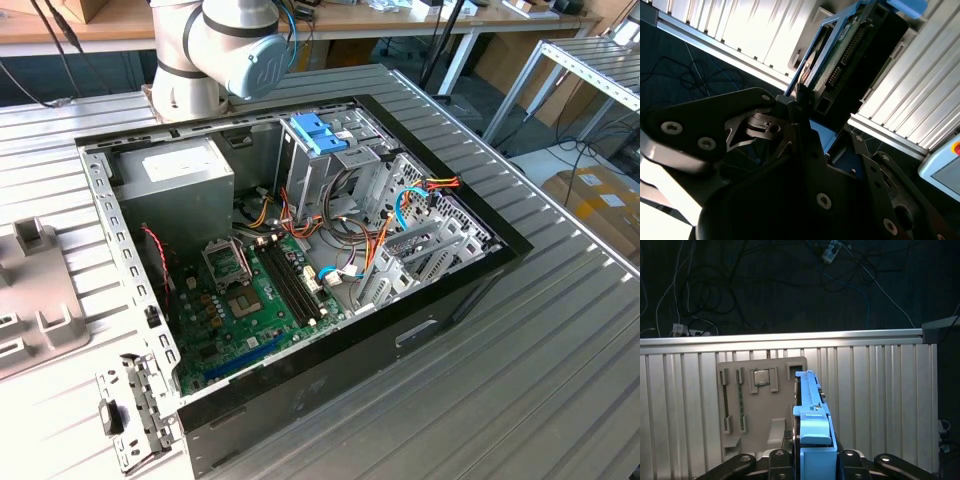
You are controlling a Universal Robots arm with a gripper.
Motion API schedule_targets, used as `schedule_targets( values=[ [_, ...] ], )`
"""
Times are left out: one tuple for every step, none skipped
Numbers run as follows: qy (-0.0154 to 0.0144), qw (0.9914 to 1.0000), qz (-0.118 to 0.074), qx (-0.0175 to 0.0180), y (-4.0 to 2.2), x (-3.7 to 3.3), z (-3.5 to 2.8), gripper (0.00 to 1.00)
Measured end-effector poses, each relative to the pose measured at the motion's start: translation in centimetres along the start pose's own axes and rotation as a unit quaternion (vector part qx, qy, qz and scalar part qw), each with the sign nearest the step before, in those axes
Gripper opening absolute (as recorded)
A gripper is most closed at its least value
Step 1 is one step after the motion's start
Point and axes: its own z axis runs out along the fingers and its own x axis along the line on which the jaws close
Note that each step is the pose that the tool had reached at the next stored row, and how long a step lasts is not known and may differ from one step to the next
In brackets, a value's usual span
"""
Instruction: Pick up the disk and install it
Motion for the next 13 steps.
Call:
schedule_targets(
  values=[
    [0.0000, 1.00000, 0.000, 0.0000, 0.00, 0.00, -0.07, 0.37],
    [0.0000, 1.00000, 0.000, 0.0000, 0.00, -0.01, -0.18, 0.37],
    [0.0000, 1.00000, 0.000, 0.0000, 0.00, -0.01, -0.25, 0.37],
    [-0.0001, 1.00000, 0.000, 0.0000, 0.00, -0.01, -0.30, 0.37],
    [-0.0001, 1.00000, 0.000, 0.0000, 0.00, -0.01, -0.32, 0.37],
    [-0.0002, 1.00000, 0.000, 0.0001, 0.00, -0.01, -0.32, 0.37],
    [-0.0002, 1.00000, 0.000, 0.0001, -0.01, -0.01, -0.32, 0.37],
    [-0.0002, 1.00000, 0.000, 0.0000, -0.01, -0.01, -0.33, 0.37],
    [-0.0001, 1.00000, 0.000, 0.0000, 0.00, -0.01, -0.34, 0.37],
    [-0.0001, 1.00000, 0.000, 0.0000, -0.01, -0.01, -0.34, 0.37],
    [-0.0002, 1.00000, 0.000, 0.0001, -0.01, -0.01, -0.34, 0.37],
    [-0.0002, 1.00000, 0.000, 0.0000, -0.01, 0.01, -0.34, 0.37],
    [-0.0002, 1.00000, 0.000, 0.0000, -0.01, 0.06, -0.34, 0.37]
  ],
)
